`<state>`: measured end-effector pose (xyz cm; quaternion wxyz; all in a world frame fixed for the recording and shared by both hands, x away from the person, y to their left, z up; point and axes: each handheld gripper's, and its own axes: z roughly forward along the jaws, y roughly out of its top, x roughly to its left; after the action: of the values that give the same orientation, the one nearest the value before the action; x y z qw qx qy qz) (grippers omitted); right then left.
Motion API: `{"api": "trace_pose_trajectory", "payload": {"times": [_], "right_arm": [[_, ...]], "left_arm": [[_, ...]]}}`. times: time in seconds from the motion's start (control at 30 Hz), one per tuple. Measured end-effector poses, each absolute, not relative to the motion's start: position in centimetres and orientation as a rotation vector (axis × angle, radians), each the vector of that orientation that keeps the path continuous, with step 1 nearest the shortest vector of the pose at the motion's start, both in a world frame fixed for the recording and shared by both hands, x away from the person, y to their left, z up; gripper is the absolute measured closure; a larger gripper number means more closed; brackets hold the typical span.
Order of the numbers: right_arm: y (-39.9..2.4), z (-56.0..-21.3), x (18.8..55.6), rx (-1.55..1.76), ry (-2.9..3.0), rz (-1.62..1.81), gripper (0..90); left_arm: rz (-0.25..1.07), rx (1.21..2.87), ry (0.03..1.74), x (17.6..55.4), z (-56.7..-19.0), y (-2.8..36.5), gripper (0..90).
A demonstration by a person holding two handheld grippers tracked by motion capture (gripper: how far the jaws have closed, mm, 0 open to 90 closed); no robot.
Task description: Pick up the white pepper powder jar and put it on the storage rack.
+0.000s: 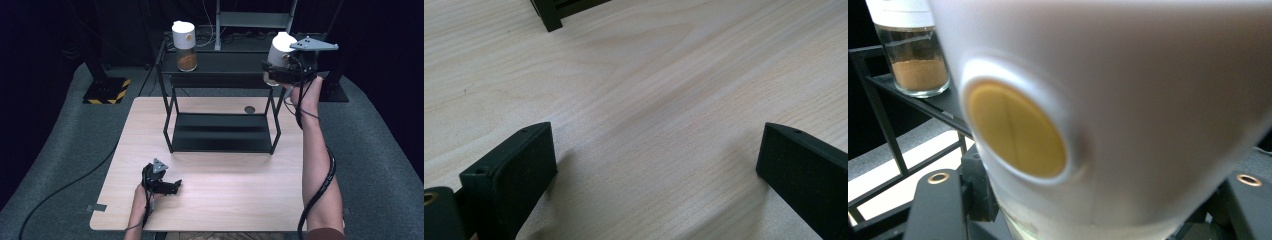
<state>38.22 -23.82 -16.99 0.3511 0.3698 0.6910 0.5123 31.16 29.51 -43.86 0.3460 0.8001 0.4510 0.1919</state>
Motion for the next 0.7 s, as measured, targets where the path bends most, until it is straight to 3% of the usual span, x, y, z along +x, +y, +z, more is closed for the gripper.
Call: {"api": "trace_pose_trajectory", "payload": {"times": [0.7], "right_arm": [[-22.7,-14.4,41.1,0.992,1.817,1.277,30.4]], "left_arm": [[0.498,2.077,1.171,31.2,-43.9,29.5,2.1]]}}
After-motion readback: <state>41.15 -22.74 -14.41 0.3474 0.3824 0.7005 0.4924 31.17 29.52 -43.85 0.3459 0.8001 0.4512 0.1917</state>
